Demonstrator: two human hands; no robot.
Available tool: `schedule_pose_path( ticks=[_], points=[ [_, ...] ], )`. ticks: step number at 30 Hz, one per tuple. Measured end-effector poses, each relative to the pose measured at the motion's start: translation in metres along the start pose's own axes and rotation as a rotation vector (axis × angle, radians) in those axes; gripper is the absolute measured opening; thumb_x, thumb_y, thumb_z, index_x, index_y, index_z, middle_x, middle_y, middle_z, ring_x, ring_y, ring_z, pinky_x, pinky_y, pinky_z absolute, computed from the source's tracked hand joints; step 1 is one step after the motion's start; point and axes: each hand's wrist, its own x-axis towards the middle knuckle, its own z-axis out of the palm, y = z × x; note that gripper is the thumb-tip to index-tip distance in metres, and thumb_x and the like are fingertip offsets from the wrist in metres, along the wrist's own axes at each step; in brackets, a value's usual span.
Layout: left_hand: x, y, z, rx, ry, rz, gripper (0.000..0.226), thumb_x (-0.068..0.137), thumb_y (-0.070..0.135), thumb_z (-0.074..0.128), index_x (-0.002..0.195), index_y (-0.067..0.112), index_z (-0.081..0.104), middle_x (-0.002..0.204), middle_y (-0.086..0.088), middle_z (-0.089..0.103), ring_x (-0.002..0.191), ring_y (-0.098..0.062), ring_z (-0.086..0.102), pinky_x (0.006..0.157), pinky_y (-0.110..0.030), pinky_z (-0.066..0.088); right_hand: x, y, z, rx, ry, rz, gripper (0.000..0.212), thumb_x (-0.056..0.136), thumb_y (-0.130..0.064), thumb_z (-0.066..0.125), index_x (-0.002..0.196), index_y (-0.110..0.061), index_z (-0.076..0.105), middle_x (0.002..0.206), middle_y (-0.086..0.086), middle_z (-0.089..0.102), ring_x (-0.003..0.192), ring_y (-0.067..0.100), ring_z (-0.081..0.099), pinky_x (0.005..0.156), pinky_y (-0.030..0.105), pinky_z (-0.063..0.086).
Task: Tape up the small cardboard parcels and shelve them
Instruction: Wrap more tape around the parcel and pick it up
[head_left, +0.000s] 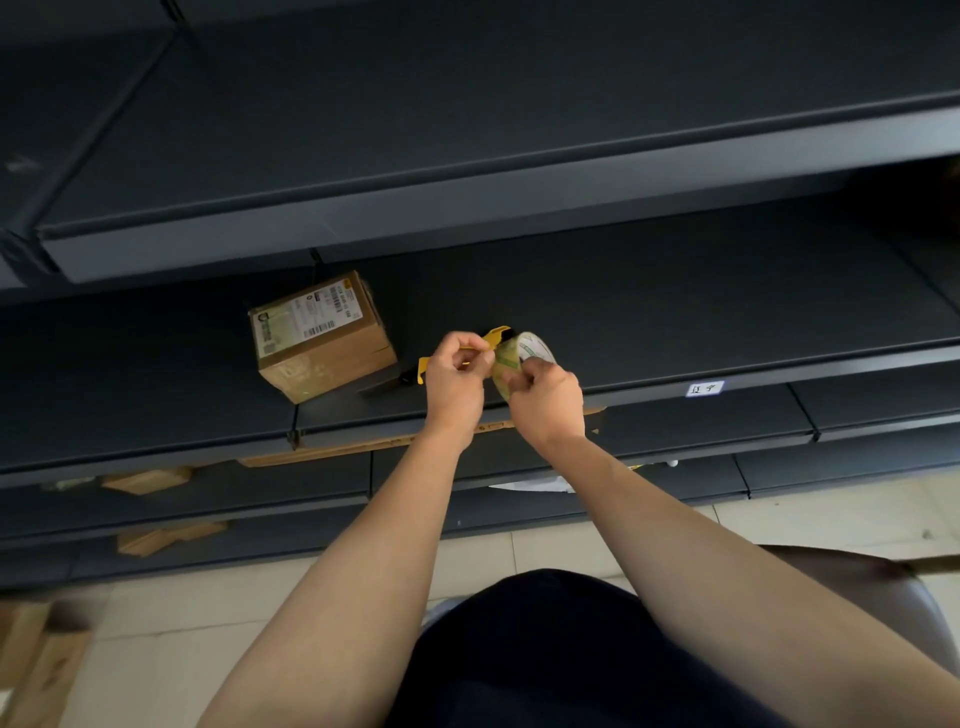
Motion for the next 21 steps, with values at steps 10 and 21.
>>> schedule_pose_path(
  ticks=[10,21],
  points=[
    [0.005,-0.008,0.014,0.119,0.084,-0.168,0.018,0.095,0.013,0.055,0.079,0.021,0.058,0.088,0.002,0.062,0.085,-0.014,0.057,0.085,-0.033,0.050,0.002,0.012,-0.004,-0.113,-0.028,-0.058,0.010,0.088,-0.010,0.052,0.078,-0.011,0.053,0.073,0.010,0.059,0.073,0.033,0.058,0.067,0.034,0.045],
    [0.001,-0.012,0.006,-0.213,0.120,-0.417,0.020,0.091,0.010,0.062,0.102,0.026,0.069,0.083,0.003,0.071,0.070,-0.008,0.063,0.065,-0.021,0.051,0.027,0.046,-0.016,-0.532,0.063,-0.090,0.033,0.081,-0.005,0.051,0.112,-0.012,0.059,0.103,0.008,0.067,0.108,0.030,0.054,0.097,0.037,0.027]
  ],
)
